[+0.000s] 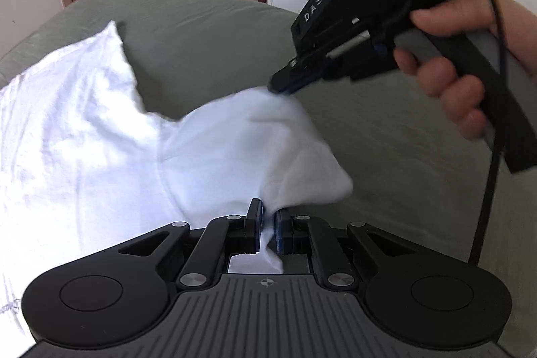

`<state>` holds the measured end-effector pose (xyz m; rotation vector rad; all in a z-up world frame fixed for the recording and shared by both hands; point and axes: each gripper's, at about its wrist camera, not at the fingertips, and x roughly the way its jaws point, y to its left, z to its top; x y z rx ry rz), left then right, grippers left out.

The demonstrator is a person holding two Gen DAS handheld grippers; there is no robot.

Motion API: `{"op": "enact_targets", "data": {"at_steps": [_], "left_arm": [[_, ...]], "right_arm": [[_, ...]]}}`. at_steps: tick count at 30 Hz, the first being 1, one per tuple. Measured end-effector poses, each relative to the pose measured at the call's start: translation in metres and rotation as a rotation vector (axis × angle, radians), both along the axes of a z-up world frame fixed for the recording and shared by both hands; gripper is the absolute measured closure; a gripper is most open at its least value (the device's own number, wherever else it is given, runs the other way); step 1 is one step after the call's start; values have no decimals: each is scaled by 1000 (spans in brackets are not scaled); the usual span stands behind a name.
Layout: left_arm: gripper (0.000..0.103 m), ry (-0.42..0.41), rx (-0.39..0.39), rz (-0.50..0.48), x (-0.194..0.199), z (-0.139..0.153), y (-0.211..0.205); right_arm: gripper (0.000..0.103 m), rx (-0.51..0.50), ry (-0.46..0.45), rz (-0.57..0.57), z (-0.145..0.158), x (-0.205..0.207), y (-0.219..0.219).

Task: Fold clothes

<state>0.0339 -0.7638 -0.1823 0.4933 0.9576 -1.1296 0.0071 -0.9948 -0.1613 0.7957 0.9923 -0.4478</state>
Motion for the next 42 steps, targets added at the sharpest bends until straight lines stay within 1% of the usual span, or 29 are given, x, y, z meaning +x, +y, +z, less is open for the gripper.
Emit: {"op": "enact_targets", "data": {"at_steps": [1,2,3,4,5,7,8,9,11,14,16,18,19,20,21,22,23,24,26,28,30,31,33,34,35,37,39,40,42], "left_arm": [[95,10,2,-2,-1,-1,1],[90,20,4,-4,-2,-1,2],[82,37,2,-10,-2,-2,6],[78,54,0,-16,-2,-2,11],[74,70,-2,-22,-2,-2,15],[70,70,15,-42,-4,-6,24],[69,64,24,-48,-6,-9,29],[68,58,33,-54,-9,-12,34],[67,44,18,-73,-11,-11,38],[67,87,-1,-84,-12,-8,42],[67,114,-6,-78,-14,-8,45],[67,119,8,-69,-13,-8,51],[67,118,12,-61,-12,-8,53],[67,119,19,-42,-8,-6,58],[67,119,21,-36,-8,-5,60],[67,116,21,-19,-2,-1,68],[67,112,22,-3,5,3,75],[66,109,22,13,11,6,82],[66,82,22,48,22,13,98],[66,68,30,93,34,15,114],[66,68,46,147,48,14,130],[66,71,49,163,53,12,135],[66,67,75,223,72,4,152],[66,72,86,243,78,2,159],[66,77,97,263,83,-1,167],[66,95,97,282,89,-6,177],[66,94,90,291,88,-8,184],[66,91,91,285,85,-7,183],[66,90,90,272,80,-3,181]], "right_arm": [[101,-5,32,-4,-4,0,-4],[98,16,38,-9,-8,-2,-7],[98,46,25,-8,-10,-7,-9],[92,66,11,-4,-10,-10,-9],[70,90,-9,1,-8,-14,-9],[45,131,-56,-9,-3,-28,-6],[43,140,-74,-14,0,-37,-4],[43,151,-79,-12,-1,-47,-1],[43,180,-62,-17,-6,-61,5],[43,262,-41,-45,-23,-88,15],[43,297,-62,-63,-28,-99,26],[43,334,-99,-94,-32,-110,38],[52,333,-102,-97,-33,-108,42],[76,333,-100,-97,-34,-106,45],[88,334,-96,-93,-35,-104,47],[93,340,-91,-92,-36,-103,49],[94,344,-87,-95,-39,-100,51],[95,322,-79,-92,-37,-98,54],[96,240,-70,-76,-24,-96,55],[96,190,-52,-69,-22,-85,53],[96,151,-6,-43,-26,-80,53],[95,149,9,-38,-30,-79,54],[94,106,30,0,-36,-74,57],[88,106,23,-10,-32,-74,53],[76,97,3,-28,-26,-75,48],[58,64,-47,-65,-11,-78,38],[52,80,-97,-71,-4,-72,28],[47,92,-113,-70,-2,-66,23],[45,92,-114,-65,-3,-45,16]]}}
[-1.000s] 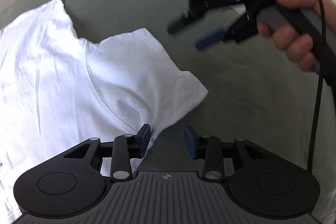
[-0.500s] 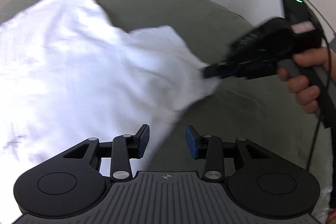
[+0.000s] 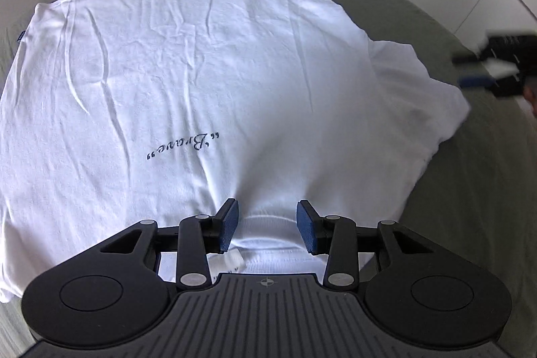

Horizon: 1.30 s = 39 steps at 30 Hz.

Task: Fold clothes

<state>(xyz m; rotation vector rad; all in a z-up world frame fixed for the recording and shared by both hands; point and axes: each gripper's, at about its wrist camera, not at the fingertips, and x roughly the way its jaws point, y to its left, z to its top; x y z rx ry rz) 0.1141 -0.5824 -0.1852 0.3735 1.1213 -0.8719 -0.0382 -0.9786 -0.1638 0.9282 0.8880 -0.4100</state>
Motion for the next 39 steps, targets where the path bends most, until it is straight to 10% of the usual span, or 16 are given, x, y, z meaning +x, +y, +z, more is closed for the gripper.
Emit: {"op": "enact_targets", "data": {"at_steps": [7,10,19,27,39], "left_arm": [[65,-23,2,-15,0,17,6],[65,-21,11,8,5,19,13],[65,5,26,54,9,15,36],[65,5,13,115,21,17,62],[65,3,17,176,37,10,97]], "right_arm": [[46,-124,101,114,-20,63,15],[98,-149,87,180,-19,74,26],[103,-329,165,168,-20,93,27],[100,-221,6,154,13,27,48],[98,-330,176,100,-9,-18,62]]}}
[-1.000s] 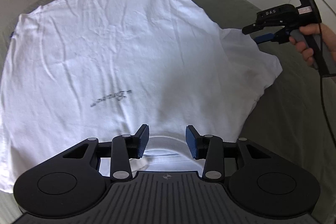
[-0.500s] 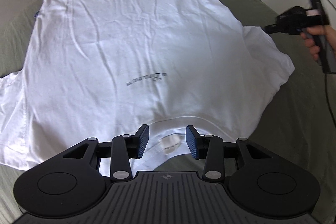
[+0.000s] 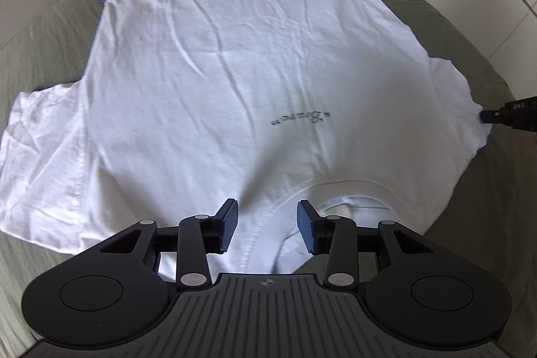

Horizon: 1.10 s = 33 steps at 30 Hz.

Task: Fold clothes

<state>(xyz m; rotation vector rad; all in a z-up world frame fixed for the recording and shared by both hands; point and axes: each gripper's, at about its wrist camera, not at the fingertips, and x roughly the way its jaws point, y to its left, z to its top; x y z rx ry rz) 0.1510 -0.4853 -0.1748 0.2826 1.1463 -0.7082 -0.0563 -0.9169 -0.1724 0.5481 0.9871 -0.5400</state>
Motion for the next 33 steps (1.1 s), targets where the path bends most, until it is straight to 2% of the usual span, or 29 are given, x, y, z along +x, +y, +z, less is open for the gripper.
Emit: {"op": "enact_targets", "data": {"at_steps": [3,6,8,11,14,17,20,21,22,23,25,27,30,33], "left_arm": [[65,2,-1,12,2,2,10],[65,2,-6,15,3,4,15],[65,-4,-13,14,3,8,18],[65,-16,-22,10,2,15,21],[65,-41,-14,2,-1,29,28],[65,-60,-4,-1,-4,42,34],[63,-80,5,11,-7,69,41],[57,-87,7,14,-8,78,43],[53,-91,9,19,-8,85,44],[46,-103,5,31,-9,98,46],[38,-125,-10,57,-12,118,50],[20,-148,-20,85,-14,135,54],[17,-193,-1,140,-19,155,55],[17,-193,-13,182,-23,170,56]], "right_arm": [[98,65,-38,40,2,7,11],[98,115,-57,185,3,12,50],[98,108,-51,229,-2,22,69],[96,101,-16,228,-6,18,73],[92,75,46,175,-14,4,64],[90,-12,112,173,4,0,74],[88,-37,50,216,43,-1,95],[86,-44,18,228,57,4,104],[73,-52,-14,239,72,9,113],[51,-66,-43,248,89,16,125],[25,-97,-76,262,105,32,142],[23,-142,-115,292,133,43,167],[14,-174,-136,330,162,55,201],[7,-189,-119,314,172,63,219]]}}
